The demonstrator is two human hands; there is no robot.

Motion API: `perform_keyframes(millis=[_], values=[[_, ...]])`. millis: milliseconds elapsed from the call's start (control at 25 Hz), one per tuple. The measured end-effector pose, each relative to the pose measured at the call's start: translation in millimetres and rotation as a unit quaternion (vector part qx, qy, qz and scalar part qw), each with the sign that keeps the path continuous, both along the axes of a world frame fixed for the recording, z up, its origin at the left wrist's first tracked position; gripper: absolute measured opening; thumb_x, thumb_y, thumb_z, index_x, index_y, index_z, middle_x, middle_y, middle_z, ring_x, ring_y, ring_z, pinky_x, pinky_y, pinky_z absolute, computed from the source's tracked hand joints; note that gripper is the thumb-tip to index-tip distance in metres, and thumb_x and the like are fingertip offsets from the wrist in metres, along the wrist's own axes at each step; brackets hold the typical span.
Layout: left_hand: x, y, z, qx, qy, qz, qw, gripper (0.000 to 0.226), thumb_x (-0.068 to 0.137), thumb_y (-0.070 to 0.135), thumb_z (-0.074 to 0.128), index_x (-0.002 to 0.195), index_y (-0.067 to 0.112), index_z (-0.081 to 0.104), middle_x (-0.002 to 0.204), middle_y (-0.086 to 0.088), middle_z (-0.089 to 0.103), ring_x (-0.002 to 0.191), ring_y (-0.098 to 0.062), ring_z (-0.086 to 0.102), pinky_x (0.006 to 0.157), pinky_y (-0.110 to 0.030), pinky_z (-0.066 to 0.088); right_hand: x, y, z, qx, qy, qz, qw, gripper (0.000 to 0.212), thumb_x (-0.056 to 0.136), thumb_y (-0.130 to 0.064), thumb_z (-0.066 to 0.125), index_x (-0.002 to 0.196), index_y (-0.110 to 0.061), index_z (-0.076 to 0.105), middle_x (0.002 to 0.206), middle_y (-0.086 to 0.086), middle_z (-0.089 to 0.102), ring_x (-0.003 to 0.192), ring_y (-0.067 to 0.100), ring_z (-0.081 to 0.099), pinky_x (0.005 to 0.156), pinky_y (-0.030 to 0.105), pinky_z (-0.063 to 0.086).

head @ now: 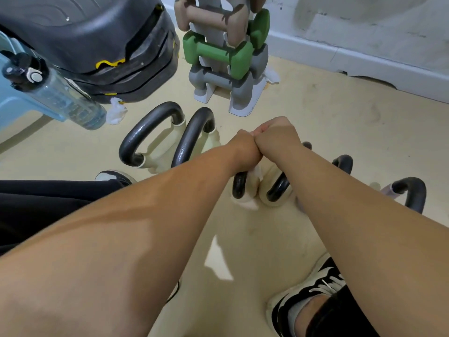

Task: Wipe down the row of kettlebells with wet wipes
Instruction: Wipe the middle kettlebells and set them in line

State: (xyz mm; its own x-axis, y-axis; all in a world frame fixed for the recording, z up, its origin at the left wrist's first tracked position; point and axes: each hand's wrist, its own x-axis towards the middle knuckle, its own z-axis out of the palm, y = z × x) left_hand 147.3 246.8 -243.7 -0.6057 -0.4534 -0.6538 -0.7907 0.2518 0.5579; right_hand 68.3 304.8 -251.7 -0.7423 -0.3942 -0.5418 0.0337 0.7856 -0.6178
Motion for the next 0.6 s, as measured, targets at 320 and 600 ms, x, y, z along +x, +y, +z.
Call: perform_keyframes(millis=[320, 600], values=[[106.6, 78.6, -41.0, -0.082, 0.158, 0.092, 0.98, 0.065, 0.105, 0.016, 0.043, 0.162, 0.022, 0.011, 0.164, 0.0, 0.03, 0.143, -0.022, 0.04, 0.107, -0.027, 0.035, 2.5, -4.3, 11.8, 0.04, 0.035, 0.102, 0.993, 0.023, 0.088, -0.022, 0.065, 0.106, -0.007, 0.066, 0.1, 0.01, 0.067, 0.067, 0.018, 0.054, 0.059, 0.025, 0.046], [41.3, 43.3, -34.1, -0.136, 0.056, 0.058, 0.987, 0.024, 0.105, 0.022, 0.04, 0.126, 0.01, 0.041, 0.101, -0.004, 0.056, 0.087, -0.029, 0.061, 0.071, -0.036, 0.044, -1.2, 0.7, 6.9, 0.006, 0.022, 0.067, 0.997, 0.032, 0.087, -0.029, 0.07, 0.108, -0.004, 0.073, 0.11, 0.014, 0.073, 0.087, 0.027, 0.064, 0.087, 0.036, 0.057]])
